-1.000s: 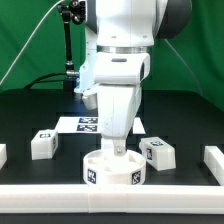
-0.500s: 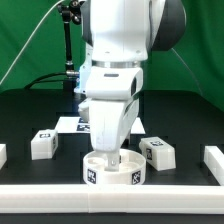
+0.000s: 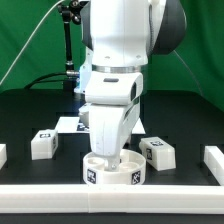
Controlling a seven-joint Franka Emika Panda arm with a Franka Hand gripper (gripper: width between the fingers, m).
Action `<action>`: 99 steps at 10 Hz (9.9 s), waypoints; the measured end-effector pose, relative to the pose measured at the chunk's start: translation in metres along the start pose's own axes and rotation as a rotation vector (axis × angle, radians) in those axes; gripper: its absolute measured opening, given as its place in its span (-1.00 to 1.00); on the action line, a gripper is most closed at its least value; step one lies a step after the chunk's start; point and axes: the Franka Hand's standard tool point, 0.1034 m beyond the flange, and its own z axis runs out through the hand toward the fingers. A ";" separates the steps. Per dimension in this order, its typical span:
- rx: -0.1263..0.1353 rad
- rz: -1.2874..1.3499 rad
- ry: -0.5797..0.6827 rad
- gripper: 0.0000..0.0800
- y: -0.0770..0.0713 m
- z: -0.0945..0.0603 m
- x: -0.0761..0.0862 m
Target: Assemble stool
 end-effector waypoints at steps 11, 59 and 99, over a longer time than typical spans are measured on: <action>-0.006 -0.039 0.011 -0.20 0.013 0.000 0.029; 0.080 0.376 -0.493 0.62 -0.044 -0.041 0.083; 0.233 0.652 -0.660 -0.16 -0.001 -0.092 0.066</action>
Offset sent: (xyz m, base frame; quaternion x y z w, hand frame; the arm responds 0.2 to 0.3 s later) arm 0.0000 0.0000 0.0000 0.0000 0.0000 0.0000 1.0000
